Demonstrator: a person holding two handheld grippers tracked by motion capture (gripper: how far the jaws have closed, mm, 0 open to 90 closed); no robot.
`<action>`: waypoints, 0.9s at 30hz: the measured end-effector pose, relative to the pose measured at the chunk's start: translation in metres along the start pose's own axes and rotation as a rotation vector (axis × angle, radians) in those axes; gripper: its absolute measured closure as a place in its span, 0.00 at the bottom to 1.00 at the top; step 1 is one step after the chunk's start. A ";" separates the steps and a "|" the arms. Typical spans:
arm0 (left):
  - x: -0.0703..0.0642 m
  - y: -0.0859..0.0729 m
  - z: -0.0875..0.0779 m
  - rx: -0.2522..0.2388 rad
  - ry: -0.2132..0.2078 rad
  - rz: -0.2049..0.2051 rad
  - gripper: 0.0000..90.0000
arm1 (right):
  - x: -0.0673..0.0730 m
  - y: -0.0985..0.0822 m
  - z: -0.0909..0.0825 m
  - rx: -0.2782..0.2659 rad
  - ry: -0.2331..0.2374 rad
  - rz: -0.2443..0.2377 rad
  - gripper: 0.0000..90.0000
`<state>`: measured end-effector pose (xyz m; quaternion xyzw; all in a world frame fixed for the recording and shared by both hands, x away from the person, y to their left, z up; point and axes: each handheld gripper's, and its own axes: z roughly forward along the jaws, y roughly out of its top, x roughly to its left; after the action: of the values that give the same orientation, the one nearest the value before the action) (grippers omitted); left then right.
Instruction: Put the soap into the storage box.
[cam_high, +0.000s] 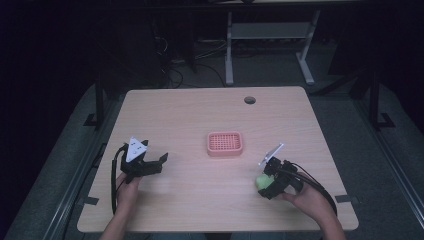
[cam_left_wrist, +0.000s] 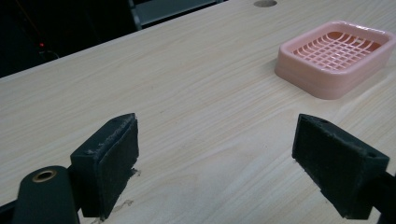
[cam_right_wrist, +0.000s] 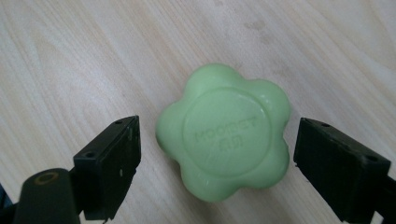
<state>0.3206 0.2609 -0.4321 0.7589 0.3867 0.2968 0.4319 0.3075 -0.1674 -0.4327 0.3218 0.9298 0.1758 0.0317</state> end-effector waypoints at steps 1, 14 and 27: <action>0.000 0.000 0.000 -0.001 0.000 0.000 0.16 | 0.000 0.001 0.001 0.002 0.002 0.007 0.16; 0.001 0.000 -0.001 -0.002 0.003 0.003 0.16 | 0.001 0.009 0.013 0.068 -0.020 -0.017 0.16; 0.001 0.000 -0.001 -0.002 0.004 -0.004 0.16 | 0.001 0.011 0.017 0.101 -0.026 -0.024 0.24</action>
<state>0.3205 0.2623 -0.4314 0.7570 0.3887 0.2980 0.4325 0.3166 -0.1533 -0.4446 0.3143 0.9407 0.1242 0.0296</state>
